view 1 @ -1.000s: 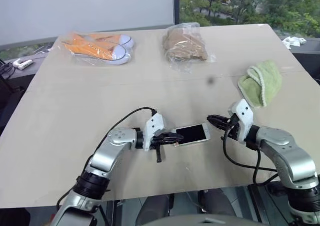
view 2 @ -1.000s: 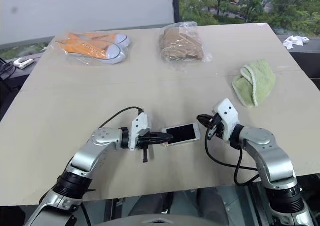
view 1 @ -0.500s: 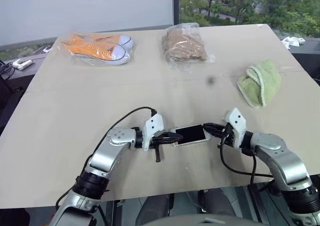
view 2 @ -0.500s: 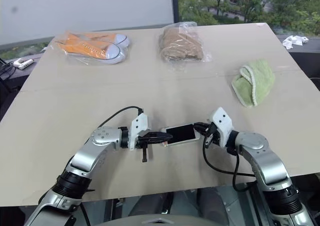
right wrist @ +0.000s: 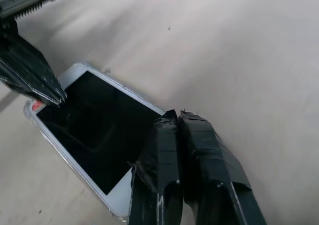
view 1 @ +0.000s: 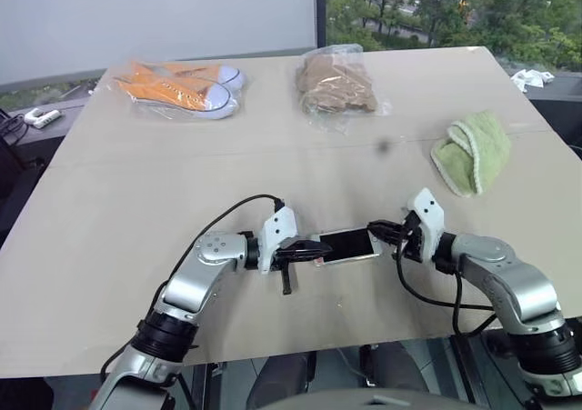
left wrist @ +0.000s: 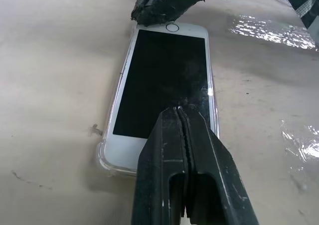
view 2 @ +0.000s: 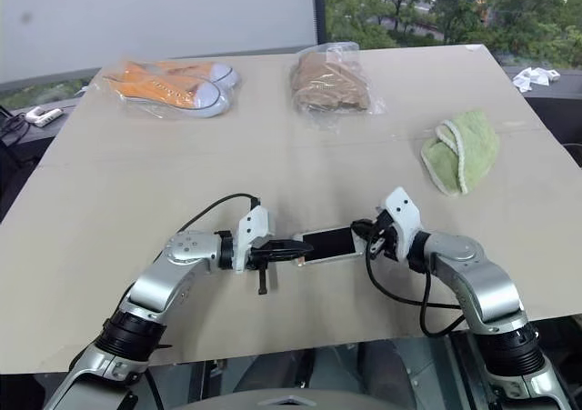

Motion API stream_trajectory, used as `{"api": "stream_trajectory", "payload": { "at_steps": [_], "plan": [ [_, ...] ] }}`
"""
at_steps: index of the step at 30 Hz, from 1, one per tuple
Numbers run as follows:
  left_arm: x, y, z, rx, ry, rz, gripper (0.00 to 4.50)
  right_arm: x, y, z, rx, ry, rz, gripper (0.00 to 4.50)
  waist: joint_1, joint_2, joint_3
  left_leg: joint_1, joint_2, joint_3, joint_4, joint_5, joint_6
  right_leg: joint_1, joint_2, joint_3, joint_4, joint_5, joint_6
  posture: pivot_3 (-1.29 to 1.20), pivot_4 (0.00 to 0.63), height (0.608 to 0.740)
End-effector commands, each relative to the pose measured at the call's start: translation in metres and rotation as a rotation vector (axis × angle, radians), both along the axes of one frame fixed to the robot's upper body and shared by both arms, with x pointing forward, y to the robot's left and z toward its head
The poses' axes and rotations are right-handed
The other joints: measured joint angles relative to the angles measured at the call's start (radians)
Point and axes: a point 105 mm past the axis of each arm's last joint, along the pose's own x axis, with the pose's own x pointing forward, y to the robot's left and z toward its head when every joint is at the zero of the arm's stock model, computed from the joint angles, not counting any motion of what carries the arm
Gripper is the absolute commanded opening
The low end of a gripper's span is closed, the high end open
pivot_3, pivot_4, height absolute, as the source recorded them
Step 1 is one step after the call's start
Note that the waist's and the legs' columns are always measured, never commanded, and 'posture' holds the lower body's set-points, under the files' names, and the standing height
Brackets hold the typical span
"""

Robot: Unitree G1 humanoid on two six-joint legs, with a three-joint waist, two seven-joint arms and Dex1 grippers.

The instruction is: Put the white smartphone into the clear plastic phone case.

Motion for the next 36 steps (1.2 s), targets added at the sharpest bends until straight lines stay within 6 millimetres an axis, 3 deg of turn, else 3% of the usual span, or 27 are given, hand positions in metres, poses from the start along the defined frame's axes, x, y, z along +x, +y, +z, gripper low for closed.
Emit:
{"api": "stream_trajectory", "payload": {
  "at_steps": [1,9,13,17,22,36],
  "plan": [
    [-0.001,0.004,-0.001,0.018,-0.001,0.010,0.00,-0.018,-0.003,-0.043,-0.094,0.198,-0.004,0.16,0.000,-0.001,-0.003,0.000,0.000,0.000,0.000,0.000,0.000,0.000,0.000,0.000,0.000,0.000,0.000,0.00,0.150,0.740],
    [-0.003,0.006,-0.001,0.022,-0.002,0.017,0.00,-0.017,-0.003,-0.056,-0.288,0.089,0.084,0.16,-0.001,-0.006,-0.016,0.005,0.001,0.000,-0.001,0.000,0.000,0.005,0.000,0.000,-0.001,0.000,0.000,0.00,0.150,0.740],
    [-0.003,0.007,-0.002,0.027,-0.001,0.020,0.00,-0.020,-0.004,-0.050,-0.247,0.073,0.103,0.16,0.000,-0.006,-0.015,0.018,0.001,0.000,-0.004,-0.003,0.005,0.018,0.000,-0.001,-0.004,-0.001,0.001,0.00,0.150,0.740],
    [-0.003,0.006,-0.002,0.026,0.000,0.019,0.00,-0.031,-0.011,-0.048,-0.224,0.095,0.137,0.16,0.005,-0.006,-0.015,0.017,0.001,-0.001,-0.004,-0.003,0.005,0.018,0.000,-0.002,-0.005,-0.001,0.001,0.00,0.150,0.740],
    [-0.003,0.005,-0.002,0.025,0.000,0.015,0.00,-0.039,-0.004,-0.036,-0.106,0.122,0.173,0.16,0.004,-0.006,-0.015,0.016,0.001,-0.002,-0.005,-0.003,0.005,0.018,0.000,-0.002,-0.009,-0.001,0.001,0.00,0.150,0.740],
    [-0.003,0.005,-0.003,0.029,0.001,0.012,0.00,-0.051,-0.018,-0.049,-0.166,0.232,0.177,0.16,0.004,-0.005,-0.015,0.016,0.001,-0.002,-0.010,-0.003,0.005,0.018,0.000,-0.002,-0.013,-0.001,0.001,0.00,0.150,0.740]
  ]
}}
